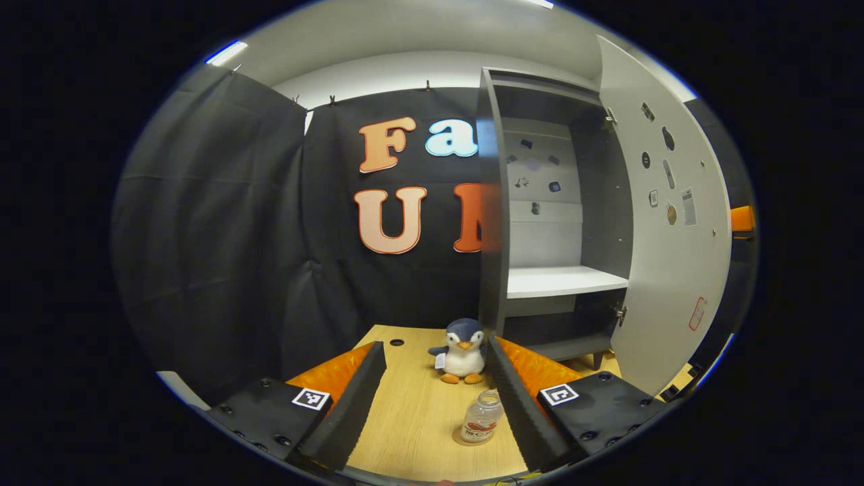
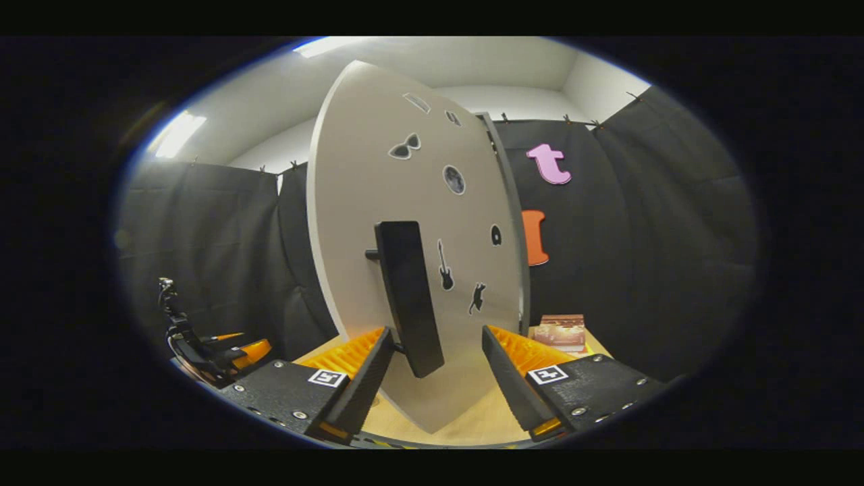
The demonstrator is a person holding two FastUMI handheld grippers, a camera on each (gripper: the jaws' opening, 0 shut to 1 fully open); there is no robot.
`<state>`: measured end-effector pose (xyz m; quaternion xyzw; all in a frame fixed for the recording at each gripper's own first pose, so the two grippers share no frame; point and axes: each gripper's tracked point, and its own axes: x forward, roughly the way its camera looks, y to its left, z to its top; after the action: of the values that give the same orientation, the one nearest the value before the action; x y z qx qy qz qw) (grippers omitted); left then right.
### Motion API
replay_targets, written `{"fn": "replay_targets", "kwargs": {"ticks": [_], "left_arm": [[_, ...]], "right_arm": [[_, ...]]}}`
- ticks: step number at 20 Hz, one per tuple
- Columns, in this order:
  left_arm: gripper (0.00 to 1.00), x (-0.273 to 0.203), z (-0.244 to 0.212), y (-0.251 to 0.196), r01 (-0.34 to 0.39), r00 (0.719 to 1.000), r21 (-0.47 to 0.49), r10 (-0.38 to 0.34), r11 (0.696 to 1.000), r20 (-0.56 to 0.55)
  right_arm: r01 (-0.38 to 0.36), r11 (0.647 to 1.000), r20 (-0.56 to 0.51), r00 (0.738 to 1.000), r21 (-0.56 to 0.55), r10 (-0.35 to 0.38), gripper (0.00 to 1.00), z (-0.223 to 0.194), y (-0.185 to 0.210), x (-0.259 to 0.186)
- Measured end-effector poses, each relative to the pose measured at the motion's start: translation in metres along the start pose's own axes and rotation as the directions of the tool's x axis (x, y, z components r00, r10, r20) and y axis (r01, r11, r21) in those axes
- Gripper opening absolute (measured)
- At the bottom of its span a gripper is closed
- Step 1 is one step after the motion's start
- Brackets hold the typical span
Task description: Open the cabinet door with the right hand, grasp the bottle in the cabinet with the left hand and place it on the coaster, then close the cabinet door with the right hand.
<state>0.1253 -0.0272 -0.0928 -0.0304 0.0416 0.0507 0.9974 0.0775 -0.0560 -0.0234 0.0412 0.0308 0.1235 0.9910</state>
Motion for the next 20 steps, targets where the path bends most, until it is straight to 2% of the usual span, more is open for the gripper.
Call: {"fn": "replay_targets", "kwargs": {"ticks": [1, 5, 6, 7, 11, 13, 14, 16, 18, 19, 20], "left_arm": [[0.94, 0.002, -0.001, 0.007, -0.010, 1.000, -0.001, 0.010, 1.000, -0.003], [0.94, 0.006, 0.000, 0.033, -0.051, 0.999, 0.022, 0.050, 0.998, 0.006], [0.97, 0.007, 0.000, 0.039, -0.058, 0.998, 0.029, 0.058, 0.998, 0.006], [0.94, 0.009, 0.000, 0.045, -0.064, 0.998, 0.032, 0.064, 0.997, 0.007], [0.97, 0.016, -0.001, 0.069, -0.093, 0.996, 0.021, 0.093, 0.995, -0.002], [0.97, 0.020, 0.000, 0.082, -0.108, 0.994, 0.012, 0.108, 0.994, -0.002], [0.94, 0.024, 0.000, 0.086, -0.112, 0.994, 0.008, 0.112, 0.994, -0.002], [0.97, 0.027, 0.001, 0.093, -0.116, 0.993, -0.003, 0.116, 0.993, -0.002], [0.98, 0.031, 0.003, 0.096, -0.111, 0.994, -0.023, 0.111, 0.994, 0.002], [0.94, 0.033, 0.003, 0.096, -0.103, 0.995, -0.024, 0.103, 0.994, 0.000], [0.97, 0.033, 0.003, 0.097, -0.099, 0.995, -0.020, 0.099, 0.995, 0.002]], "right_arm": [[-0.014, 1.000, 0.000, 1.000, 0.004, 0.014, 0.83, -0.001, 0.008, 0.007], [-0.057, 0.998, -0.001, 0.998, 0.008, 0.057, 0.85, -0.005, 0.029, 0.038], [-0.065, 0.998, 0.001, 0.998, 0.009, 0.065, 0.88, -0.006, 0.033, 0.046], [-0.074, 0.997, -0.001, 0.997, 0.010, 0.074, 0.95, -0.006, 0.037, 0.053], [-0.109, 0.994, -0.003, 0.994, 0.003, 0.109, 0.93, -0.007, 0.048, 0.070], [-0.121, 0.993, 0.000, 0.993, -0.012, 0.121, 0.96, -0.006, 0.050, 0.073], [-0.124, 0.992, -0.002, 0.992, -0.019, 0.124, 0.96, -0.007, 0.053, 0.076], [-0.120, 0.992, -0.001, 0.993, -0.030, 0.120, 0.99, -0.008, 0.056, 0.081], [-0.103, 0.993, 0.017, 0.994, -0.055, 0.104, 0.96, -0.006, 0.060, 0.086], [-0.094, 0.993, 0.023, 0.995, -0.066, 0.096, 0.96, -0.004, 0.062, 0.088], [-0.086, 0.994, 0.026, 0.996, -0.074, 0.088, 0.93, -0.004, 0.063, 0.090]]}}
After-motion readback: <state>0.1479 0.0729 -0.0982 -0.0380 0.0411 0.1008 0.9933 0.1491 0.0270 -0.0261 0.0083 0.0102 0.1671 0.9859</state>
